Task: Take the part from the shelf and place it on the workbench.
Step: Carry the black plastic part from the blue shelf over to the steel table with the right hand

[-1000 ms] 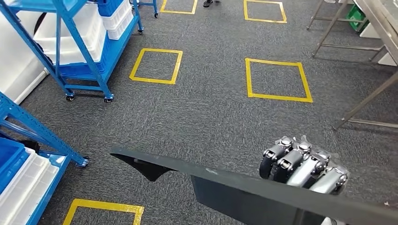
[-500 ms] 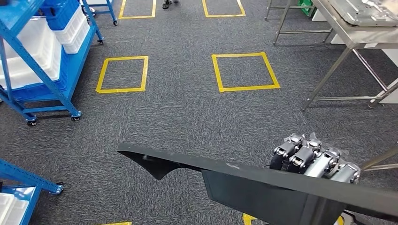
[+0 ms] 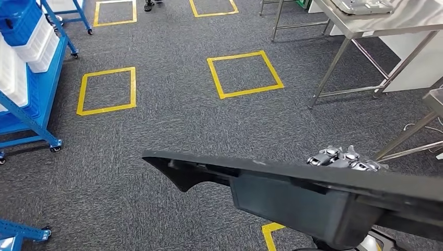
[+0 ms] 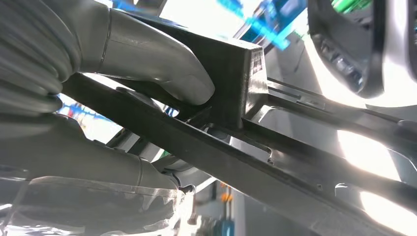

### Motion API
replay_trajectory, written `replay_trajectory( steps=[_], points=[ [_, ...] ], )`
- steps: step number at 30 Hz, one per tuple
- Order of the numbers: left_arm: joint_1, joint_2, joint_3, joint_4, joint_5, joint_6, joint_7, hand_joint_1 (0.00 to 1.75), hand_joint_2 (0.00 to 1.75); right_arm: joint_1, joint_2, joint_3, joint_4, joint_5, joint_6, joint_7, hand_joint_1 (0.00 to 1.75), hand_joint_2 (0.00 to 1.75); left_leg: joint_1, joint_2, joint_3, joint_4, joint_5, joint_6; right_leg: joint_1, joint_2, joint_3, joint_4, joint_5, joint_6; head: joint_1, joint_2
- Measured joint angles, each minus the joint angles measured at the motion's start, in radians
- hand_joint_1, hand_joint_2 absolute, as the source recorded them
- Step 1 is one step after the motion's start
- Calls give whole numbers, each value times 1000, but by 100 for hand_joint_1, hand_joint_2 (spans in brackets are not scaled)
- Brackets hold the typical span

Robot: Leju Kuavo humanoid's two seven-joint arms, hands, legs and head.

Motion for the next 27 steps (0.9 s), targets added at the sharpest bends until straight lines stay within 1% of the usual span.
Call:
replay_trajectory(
  steps=[1,2,3,4,5,6,7,8,9,10,11,12,13,14,15,16,17,18,19,20,21,22,23,24,25,26,27],
  points=[
    [0,0,0,0,-2,-3,0,0,175,1,-8,2,0,4,-17,0,175,175,-1,8,3,-1,-2,-5,4,-4,6,-14,-1,-5,0,0],
    [-1,-1,0,0,-3,-6,0,0,175,1,-18,4,0,6,-32,0,175,175,-1,16,6,-2,-4,-10,6,6,5,-15,0,-9,0,0],
    [-3,-3,0,0,-5,-7,0,0,175,3,-27,7,-1,9,-47,0,175,175,0,21,8,-2,-7,-16,3,17,7,-19,2,-13,0,0],
    [-4,-4,0,0,-7,-8,0,0,175,4,-35,9,-2,11,-60,0,175,175,1,11,8,5,-15,-21,0,27,10,-24,5,-18,0,0],
    [-5,-5,0,1,-8,-8,0,0,175,4,-42,13,-4,15,-73,0,175,175,3,-8,0,29,-32,-25,-4,36,14,-29,8,-23,0,0],
    [-5,-6,0,1,-9,-8,-1,0,175,4,-48,19,-6,23,-90,0,175,175,5,-32,-20,76,-59,-29,-7,46,18,-33,10,-28,0,0],
    [-3,-7,0,1,-10,-8,-2,0,175,3,-54,28,-7,37,-113,-1,175,175,6,-56,-50,141,-91,-31,-6,56,19,-34,10,-31,0,0],
    [0,-8,0,2,-12,-6,-3,0,175,2,-62,41,-8,57,-144,-1,175,175,7,-68,-86,212,-120,-33,-6,68,19,-34,10,-33,0,0],
    [3,-9,0,2,-13,-4,-2,0,175,0,-73,59,-9,83,-185,-1,175,175,7,-72,-116,268,-134,-35,-5,82,19,-33,10,-34,0,0],
    [5,-8,0,2,-15,0,1,0,175,-2,-86,82,-12,110,-235,-1,175,175,7,-74,-133,290,-129,-35,-5,95,20,-33,9,-34,0,0],
    [6,-8,0,2,-16,5,5,0,175,-5,-102,111,-16,140,-293,-1,175,175,8,-76,-130,271,-104,-35,-5,109,22,-32,8,-33,0,0],
    [7,-6,0,2,-16,10,12,0,175,-9,-120,148,-22,174,-364,-1,175,175,9,-82,-110,216,-64,-35,-6,123,25,-30,6,-31,0,0],
    [7,-5,0,2,-16,14,21,0,175,-16,-141,190,-28,208,-441,-1,175,175,11,-99,-81,144,-24,-34,-7,135,26,-28,4,-27,0,0],
    [8,-3,1,2,-16,19,32,0,175,-28,-164,240,-33,242,-523,-1,175,175,14,-121,-55,78,2,-33,-7,147,25,-23,1,-23,0,0],
    [9,-2,2,2,-15,25,46,0,175,-47,-191,297,-36,268,-600,-1,175,175,15,-139,-38,35,16,-31,-7,158,21,-18,0,-18,0,0],
    [9,-2,4,2,-15,30,58,0,175,-71,-215,356,-37,284,-661,-1,175,175,15,-149,-30,15,17,-27,-9,169,16,-16,0,-12,0,0],
    [8,-1,6,2,-13,35,69,0,175,-96,-237,414,-38,291,-702,-1,175,175,13,-146,-28,11,14,-22,-10,181,11,-15,2,-5,0,0],
    [6,-1,8,2,-11,37,76,0,175,-117,-254,461,-37,291,-718,0,175,175,12,-135,-28,10,16,-14,-13,188,8,-16,3,2,0,0],
    [3,-1,10,2,-9,38,79,0,175,-132,-266,496,-37,288,-714,1,175,175,11,-125,-25,6,19,-6,-13,177,5,-12,0,7,0,0],
    [0,-1,13,2,-5,38,78,0,175,-144,-275,519,-38,284,-696,1,175,175,11,-115,-23,1,22,1,-12,153,-4,7,-12,11,0,0],
    [-1,-2,16,2,0,40,76,0,175,-154,-280,534,-39,279,-671,2,175,175,12,-104,-21,-3,25,7,-11,122,-22,46,-36,13,0,0],
    [0,-3,20,2,7,45,72,0,175,-160,-283,544,-40,272,-643,2,175,175,10,-93,-20,-5,24,11,-11,91,-51,106,-67,15,0,0],
    [2,-3,26,2,18,52,68,0,175,-165,-285,551,-41,264,-614,2,175,175,8,-81,-20,-5,23,13,-12,73,-85,175,-98,18,0,0],
    [4,-5,33,2,29,59,65,0,175,-168,-285,557,-41,253,-587,3,175,175,6,-67,-20,-4,22,14,-13,67,-115,233,-119,20,0,0],
    [4,-7,41,2,40,65,61,0,175,-170,-285,562,-41,241,-561,3,175,175,5,-55,-20,-4,20,14,-15,64,-131,263,-122,21,0,0],
    [4,-10,50,2,50,70,56,0,175,-173,-283,566,-41,228,-537,3,175,175,5,-42,-19,-3,19,13,-16,61,-126,252,-106,21,0,0],
    [3,-14,58,2,58,73,52,0,175,-177,-280,568,-42,216,-515,4,175,175,4,-31,-17,-3,17,12,-16,54,-100,202,-76,19,0,0]
  ],
)
